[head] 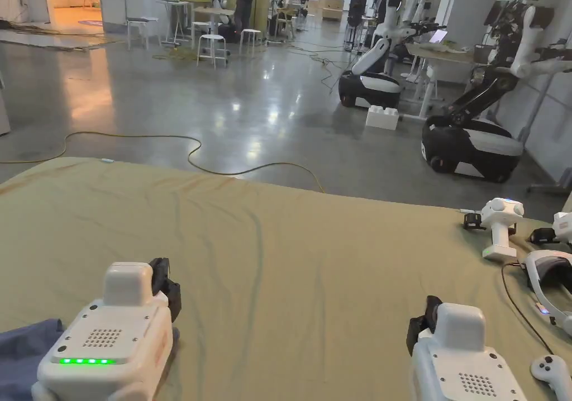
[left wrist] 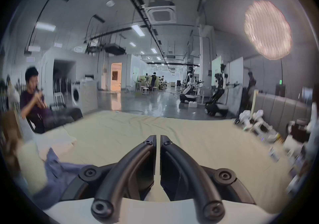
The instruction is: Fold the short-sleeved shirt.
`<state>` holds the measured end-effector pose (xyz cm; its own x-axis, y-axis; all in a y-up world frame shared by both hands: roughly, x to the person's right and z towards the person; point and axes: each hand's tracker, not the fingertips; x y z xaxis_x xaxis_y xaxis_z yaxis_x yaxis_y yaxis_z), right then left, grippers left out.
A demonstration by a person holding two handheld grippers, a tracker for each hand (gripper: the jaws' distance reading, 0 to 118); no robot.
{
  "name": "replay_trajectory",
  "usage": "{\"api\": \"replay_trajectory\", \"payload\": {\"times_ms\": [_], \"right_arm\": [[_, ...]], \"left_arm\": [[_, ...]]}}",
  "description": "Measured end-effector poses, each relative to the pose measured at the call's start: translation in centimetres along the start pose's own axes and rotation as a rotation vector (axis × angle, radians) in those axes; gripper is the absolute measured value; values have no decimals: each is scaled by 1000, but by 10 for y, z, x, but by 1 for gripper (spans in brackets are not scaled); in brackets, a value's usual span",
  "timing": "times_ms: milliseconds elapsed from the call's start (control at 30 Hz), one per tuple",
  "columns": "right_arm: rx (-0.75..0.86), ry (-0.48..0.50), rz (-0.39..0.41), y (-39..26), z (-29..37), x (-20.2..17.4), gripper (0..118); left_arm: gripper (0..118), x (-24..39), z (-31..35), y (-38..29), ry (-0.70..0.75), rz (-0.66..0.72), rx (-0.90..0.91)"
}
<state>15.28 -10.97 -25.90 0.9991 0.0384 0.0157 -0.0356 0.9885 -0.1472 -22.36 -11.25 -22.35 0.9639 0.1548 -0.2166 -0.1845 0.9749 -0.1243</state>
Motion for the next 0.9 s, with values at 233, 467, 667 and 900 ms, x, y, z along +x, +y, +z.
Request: {"api": "replay_trajectory", "payload": {"times_ms": [233, 467, 667, 900], "right_arm": [[12, 8, -436, 14, -1, 28, 0], [88, -47, 679, 12, -10, -23, 0], [212, -129, 1289, -17, -11, -28, 0], [148, -103, 952, -3, -7, -17, 0]], "left_arm": [[6, -21, -3, 4, -39, 348, 9], [6, 47, -10, 0, 162, -882, -33], [6, 51, -6, -18, 199, -1387, 96], [6, 48, 13, 9, 152, -914, 35]]}}
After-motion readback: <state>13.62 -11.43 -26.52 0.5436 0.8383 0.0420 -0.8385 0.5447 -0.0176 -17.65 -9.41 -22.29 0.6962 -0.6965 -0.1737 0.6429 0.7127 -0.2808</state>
